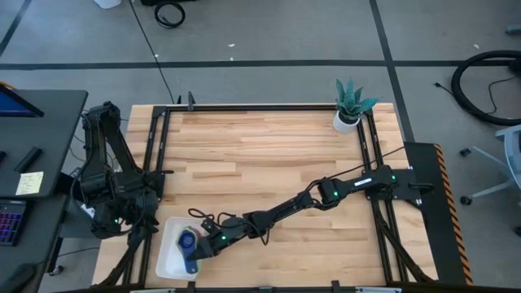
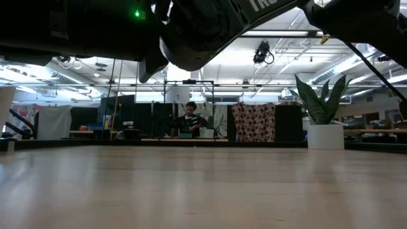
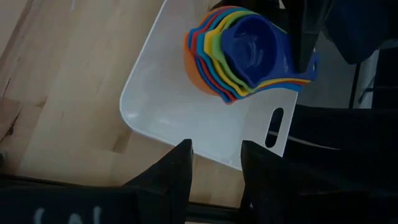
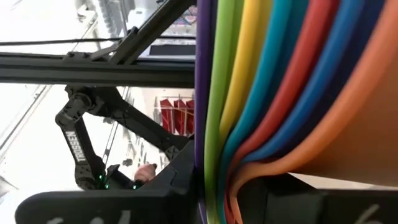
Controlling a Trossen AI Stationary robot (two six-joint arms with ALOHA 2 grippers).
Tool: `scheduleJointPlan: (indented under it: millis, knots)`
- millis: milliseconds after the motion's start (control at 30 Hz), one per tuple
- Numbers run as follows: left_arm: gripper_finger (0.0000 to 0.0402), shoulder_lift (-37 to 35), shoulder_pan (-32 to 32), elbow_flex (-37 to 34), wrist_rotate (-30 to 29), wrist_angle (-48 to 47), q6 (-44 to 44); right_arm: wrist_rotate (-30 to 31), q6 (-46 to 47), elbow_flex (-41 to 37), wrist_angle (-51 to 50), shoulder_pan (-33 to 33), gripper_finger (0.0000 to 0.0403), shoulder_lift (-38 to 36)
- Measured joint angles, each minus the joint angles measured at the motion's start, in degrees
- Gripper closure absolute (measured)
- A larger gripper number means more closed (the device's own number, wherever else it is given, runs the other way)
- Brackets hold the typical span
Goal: Nest measuring cups in basket
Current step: Put the nested measuring cups into the white bin
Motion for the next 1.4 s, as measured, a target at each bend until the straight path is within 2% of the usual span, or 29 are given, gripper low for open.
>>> scheduleJointPlan:
  millis: [633,1400]
  knots:
    - [0.0261,0.0,0.0,0.0,0.0,-0.1,0.0,-6.3,-2.4,0.0,-6.3,-2.5,0.0326,0.1]
    - [0.0261,0.0,0.0,0.0,0.0,0.0,0.0,-9.0,-2.8,0.2,-11.9,-3.0,0.0326,-0.3]
